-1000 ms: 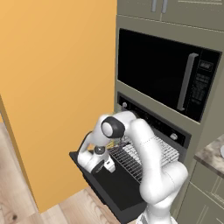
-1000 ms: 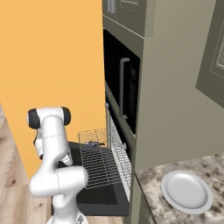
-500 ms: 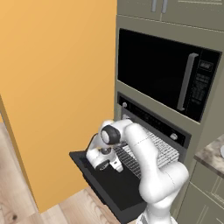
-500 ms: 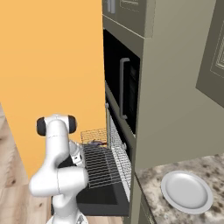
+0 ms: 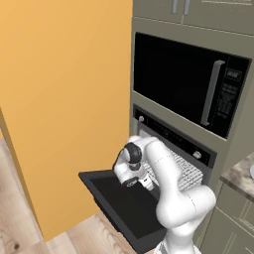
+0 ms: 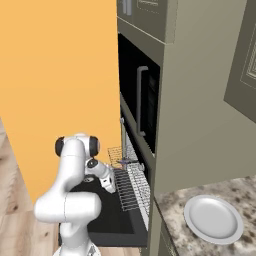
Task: Place the fish on the top rack of the oven, and slide the tray back inside. Close the oven door.
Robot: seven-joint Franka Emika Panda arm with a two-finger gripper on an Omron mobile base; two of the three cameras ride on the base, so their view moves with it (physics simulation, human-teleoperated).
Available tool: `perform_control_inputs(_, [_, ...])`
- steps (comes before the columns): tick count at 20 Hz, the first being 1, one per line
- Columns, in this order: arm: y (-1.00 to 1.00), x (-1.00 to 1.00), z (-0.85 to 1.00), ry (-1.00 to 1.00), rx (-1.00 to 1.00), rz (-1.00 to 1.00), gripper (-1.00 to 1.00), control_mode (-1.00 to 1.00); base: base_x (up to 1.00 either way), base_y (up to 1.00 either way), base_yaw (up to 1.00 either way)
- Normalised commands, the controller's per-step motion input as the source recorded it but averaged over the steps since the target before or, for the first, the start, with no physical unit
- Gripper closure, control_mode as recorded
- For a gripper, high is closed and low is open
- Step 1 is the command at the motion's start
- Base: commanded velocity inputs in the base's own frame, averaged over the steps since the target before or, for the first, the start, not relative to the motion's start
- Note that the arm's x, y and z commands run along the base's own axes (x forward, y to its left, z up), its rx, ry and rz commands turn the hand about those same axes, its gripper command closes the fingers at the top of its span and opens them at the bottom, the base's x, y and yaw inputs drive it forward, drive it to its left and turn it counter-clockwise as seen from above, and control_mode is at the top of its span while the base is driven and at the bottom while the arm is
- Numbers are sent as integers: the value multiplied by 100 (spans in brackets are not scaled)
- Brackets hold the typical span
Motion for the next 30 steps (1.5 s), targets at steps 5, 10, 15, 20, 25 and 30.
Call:
perform_control_inputs(5, [-100,11,49,0,0,0,-100,-100,0,0,0])
perform_control_inputs(10, [-100,24,20,0,0,0,-100,-100,0,0,0])
perform_control_inputs(15, [-58,6,22,0,3,0,-100,-100,0,0,0])
perform_control_inputs(20, [57,-49,75,-14,0,0,-100,-100,0,0,0])
perform_control_inputs(25, [85,-69,99,-26,0,0,-100,-100,0,0,0])
perform_control_inputs(30, [94,-98,83,-46,0,0,-100,-100,0,0,0])
